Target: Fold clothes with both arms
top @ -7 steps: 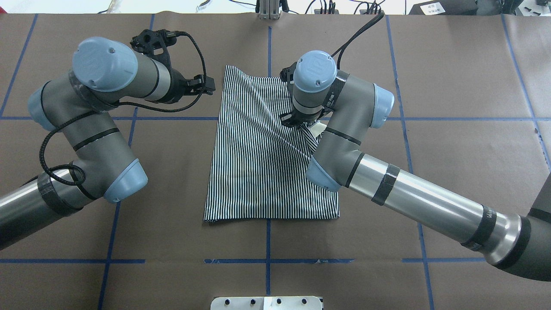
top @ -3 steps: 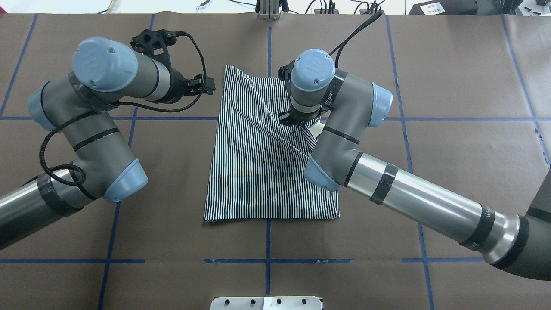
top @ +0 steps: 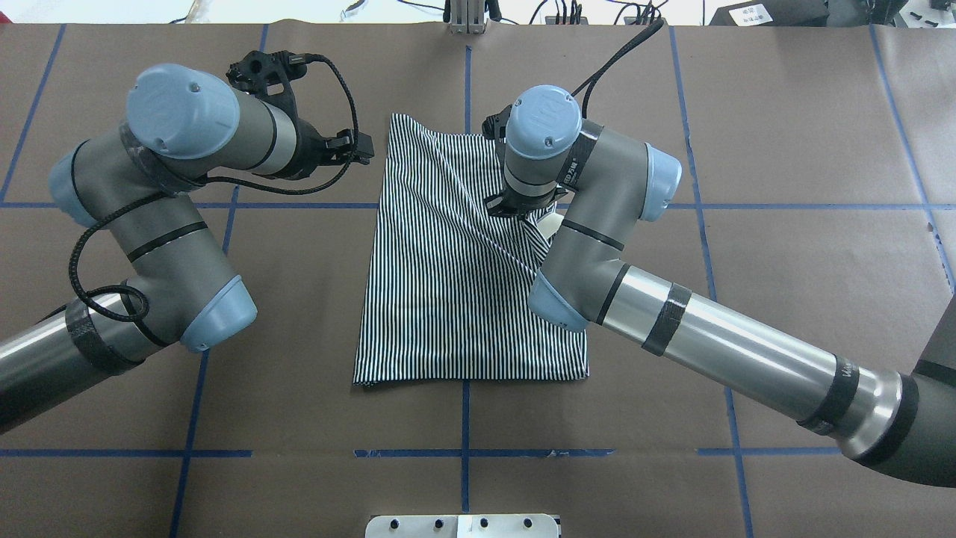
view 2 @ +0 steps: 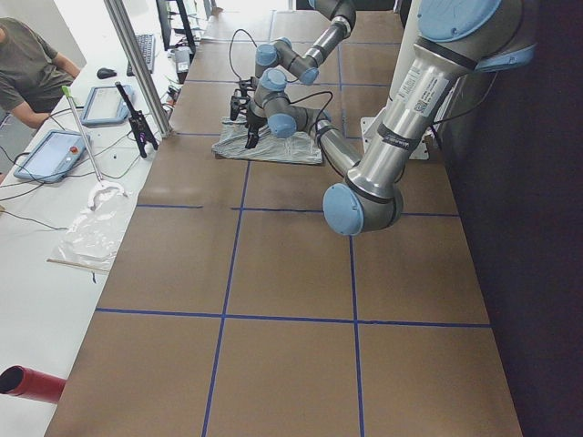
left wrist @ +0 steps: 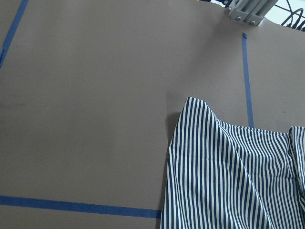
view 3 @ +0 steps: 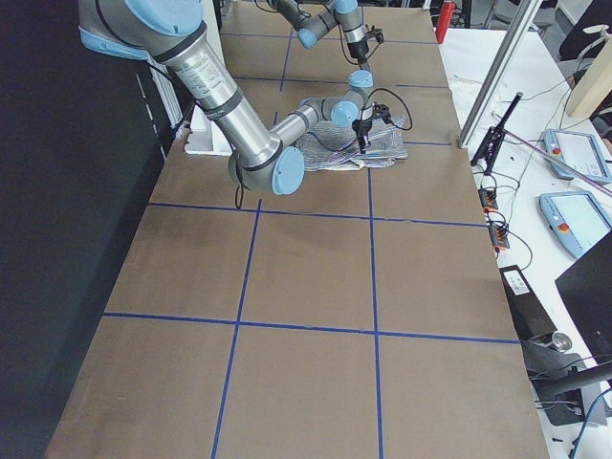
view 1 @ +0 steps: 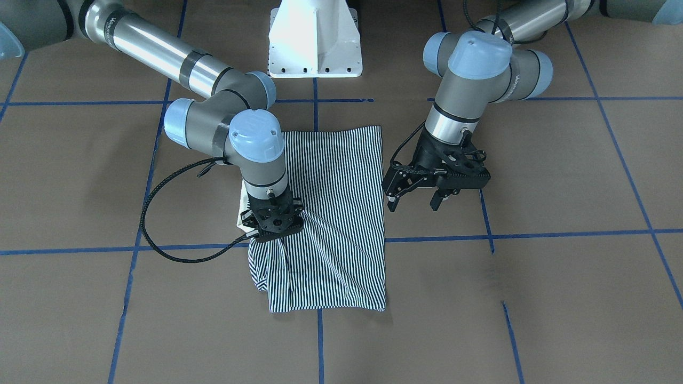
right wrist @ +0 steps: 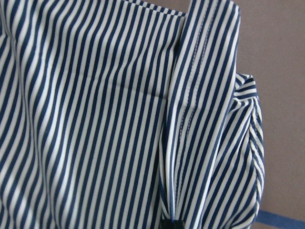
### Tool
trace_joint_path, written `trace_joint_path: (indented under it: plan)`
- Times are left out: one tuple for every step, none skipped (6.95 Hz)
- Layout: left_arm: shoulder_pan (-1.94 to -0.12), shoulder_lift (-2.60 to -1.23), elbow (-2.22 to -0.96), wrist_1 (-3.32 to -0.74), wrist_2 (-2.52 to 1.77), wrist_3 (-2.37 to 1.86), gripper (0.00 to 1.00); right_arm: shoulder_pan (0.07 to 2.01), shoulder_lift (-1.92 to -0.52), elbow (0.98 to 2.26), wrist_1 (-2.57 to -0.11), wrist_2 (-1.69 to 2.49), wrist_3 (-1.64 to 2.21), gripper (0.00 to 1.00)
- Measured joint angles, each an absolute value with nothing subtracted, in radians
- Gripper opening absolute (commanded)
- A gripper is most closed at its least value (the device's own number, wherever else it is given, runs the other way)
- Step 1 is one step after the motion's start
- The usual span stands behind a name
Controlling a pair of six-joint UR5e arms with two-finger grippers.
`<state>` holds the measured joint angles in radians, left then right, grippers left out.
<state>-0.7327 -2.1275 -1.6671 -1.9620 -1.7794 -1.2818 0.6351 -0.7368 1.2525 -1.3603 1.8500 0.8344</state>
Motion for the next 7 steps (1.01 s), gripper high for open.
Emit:
trace_joint_path:
  plan:
    - [-0.733, -2.128, -1.667, -1.962, -1.779, -1.282, 1.00, 0.638, -0.739, 1.255, -1.360, 1.851, 0.833, 0.00]
    - [-0.732, -2.128, -1.667, -1.962, -1.779, -1.282, 1.00, 0.645, -0.747, 1.259, -1.360, 1.854, 0.833, 0.00]
    - [-0.732, -2.128, -1.667, -1.962, -1.779, -1.282, 1.00, 0.650, -0.771, 1.272, -1.361, 1.856, 0.832, 0.00]
    - [-0.732, -2.128, -1.667, -1.962, -1.780, -1.282, 1.00, 0.652, -0.807, 1.304, -1.363, 1.857, 0.832, 0.00]
    - [-0.732, -2.129, -1.667, -1.962, -1.780, -1.282, 1.00, 0.652, -0.848, 1.346, -1.368, 1.857, 0.833, 0.00]
    - [-0.732, -2.129, -1.667, -1.962, -1.780, -1.282, 1.00, 0.653, -0.882, 1.390, -1.381, 1.858, 0.833, 0.00]
    - [-0.732, -2.128, -1.667, -1.962, -1.780, -1.282, 1.00, 0.654, -0.902, 1.430, -1.408, 1.858, 0.833, 0.00]
